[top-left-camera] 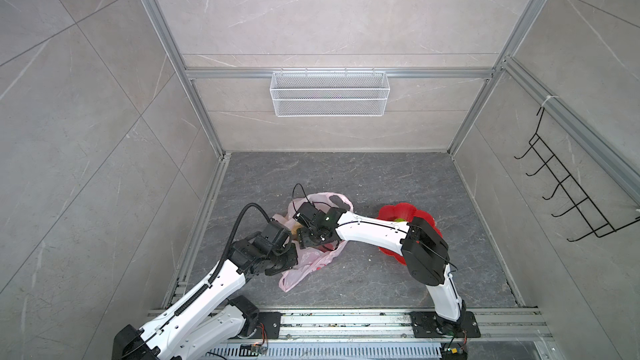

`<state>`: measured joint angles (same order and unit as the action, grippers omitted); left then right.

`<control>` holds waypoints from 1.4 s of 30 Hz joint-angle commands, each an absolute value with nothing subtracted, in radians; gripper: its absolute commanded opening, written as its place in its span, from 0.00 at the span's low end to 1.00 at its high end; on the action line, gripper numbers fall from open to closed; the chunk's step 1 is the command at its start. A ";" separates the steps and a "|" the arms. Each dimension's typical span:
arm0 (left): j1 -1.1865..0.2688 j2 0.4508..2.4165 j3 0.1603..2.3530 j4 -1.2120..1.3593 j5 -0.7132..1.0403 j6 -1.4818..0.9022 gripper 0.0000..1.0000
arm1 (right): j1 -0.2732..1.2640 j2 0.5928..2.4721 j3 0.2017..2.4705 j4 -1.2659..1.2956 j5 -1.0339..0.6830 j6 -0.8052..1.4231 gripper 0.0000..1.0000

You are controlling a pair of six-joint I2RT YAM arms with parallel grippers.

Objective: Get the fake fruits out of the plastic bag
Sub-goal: 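Grasp the striped green melon inside the bag with the right gripper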

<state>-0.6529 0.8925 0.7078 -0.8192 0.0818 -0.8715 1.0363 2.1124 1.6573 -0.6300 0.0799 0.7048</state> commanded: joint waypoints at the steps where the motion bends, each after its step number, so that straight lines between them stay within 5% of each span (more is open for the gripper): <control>1: -0.658 0.876 0.697 -0.834 0.096 -0.882 0.00 | 1.036 2.141 1.682 -0.624 0.062 0.716 0.78; 14: -0.657 0.877 0.686 -0.822 0.098 -0.891 0.00 | 1.016 2.178 1.692 -0.606 0.052 0.723 0.72; 30: -0.658 0.906 0.702 -0.792 0.094 -0.893 0.00 | 1.007 2.102 1.653 -0.620 0.060 0.675 0.44; 42: -0.657 0.991 0.802 -0.756 0.031 -0.861 0.00 | 1.009 1.933 1.602 -0.678 0.021 0.615 0.41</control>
<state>-0.6529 0.9745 0.7525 -0.7788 0.0574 -0.8764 1.0107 1.9862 1.6234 -0.6395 0.0429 0.6464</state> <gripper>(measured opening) 0.048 0.583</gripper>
